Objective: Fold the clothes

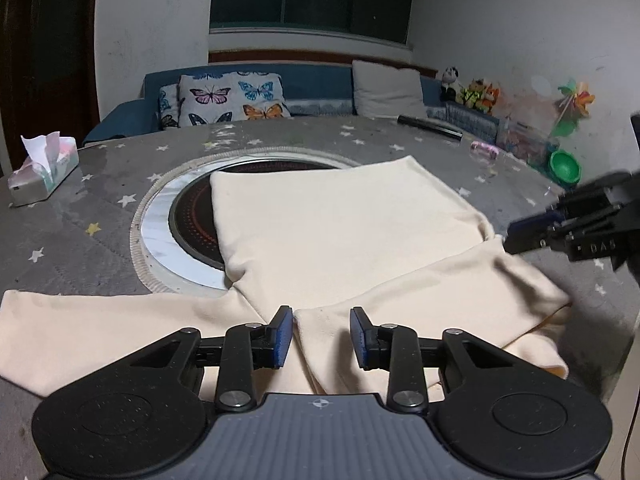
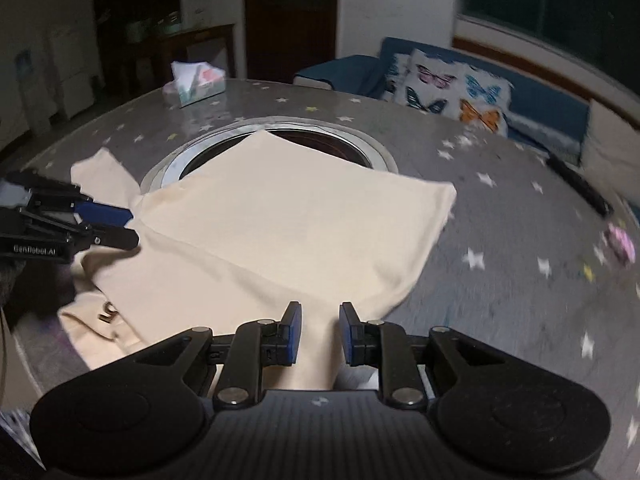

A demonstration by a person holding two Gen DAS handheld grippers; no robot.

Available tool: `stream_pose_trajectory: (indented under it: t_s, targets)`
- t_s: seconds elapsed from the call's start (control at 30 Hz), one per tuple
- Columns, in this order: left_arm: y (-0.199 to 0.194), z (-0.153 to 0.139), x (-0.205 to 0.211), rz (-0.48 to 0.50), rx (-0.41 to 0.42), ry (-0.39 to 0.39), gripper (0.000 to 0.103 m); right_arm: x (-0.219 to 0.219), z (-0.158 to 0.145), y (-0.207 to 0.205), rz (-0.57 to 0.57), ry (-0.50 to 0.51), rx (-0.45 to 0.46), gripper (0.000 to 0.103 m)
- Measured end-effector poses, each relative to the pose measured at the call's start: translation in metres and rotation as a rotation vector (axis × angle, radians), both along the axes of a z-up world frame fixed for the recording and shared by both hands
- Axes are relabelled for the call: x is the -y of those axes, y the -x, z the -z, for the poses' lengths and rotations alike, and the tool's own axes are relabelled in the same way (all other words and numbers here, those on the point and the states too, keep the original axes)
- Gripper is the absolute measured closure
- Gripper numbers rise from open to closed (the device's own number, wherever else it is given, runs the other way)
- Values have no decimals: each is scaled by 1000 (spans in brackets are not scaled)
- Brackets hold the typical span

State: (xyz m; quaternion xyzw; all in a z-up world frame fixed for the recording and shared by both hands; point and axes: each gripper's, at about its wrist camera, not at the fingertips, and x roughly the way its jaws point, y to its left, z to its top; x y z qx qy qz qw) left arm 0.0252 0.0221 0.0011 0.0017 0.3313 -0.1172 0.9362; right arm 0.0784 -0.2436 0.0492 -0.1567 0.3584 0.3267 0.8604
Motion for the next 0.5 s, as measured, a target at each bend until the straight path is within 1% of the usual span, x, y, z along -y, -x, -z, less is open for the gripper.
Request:
stream_pose_trajectory:
  t_s: [0.07, 0.17, 0.23, 0.27, 0.3, 0.33, 0.37, 0.4, 0.43, 0.5]
  targets:
    - [-1, 1, 1, 7, -4, -5, 72, -4, 2, -7, -51, 20, 2, 83]
    - [-2, 2, 1, 5, -11, -17, 76, -9, 8, -18, -115, 47, -3, 81]
    - [-4, 2, -1, -3, -17, -21, 82, -9, 12, -24, -145, 45, -20, 80]
    - [-5, 2, -1, -7, -18, -23, 83, -9, 13, -26, -157, 41, -28, 80]
    - [-6, 2, -1, -9, -17, -27, 87, -8, 14, -27, -167, 39, -34, 80]
    - [-6, 1, -1, -11, -17, -30, 90, -6, 15, -27, -178, 36, -38, 80]
    - [-7, 1, 0, -12, -15, -35, 91, -5, 15, -28, -182, 32, -41, 83]
    - [-7, 0, 0, -12, -12, -41, 94, -4, 15, -28, -180, 29, -47, 95]
    - [-6, -1, 1, -13, -6, -45, 97, -3, 14, -28, -177, 26, -52, 98]
    - [-6, -5, 3, -15, 6, -51, 98, 1, 11, -26, -174, 22, -43, 99]
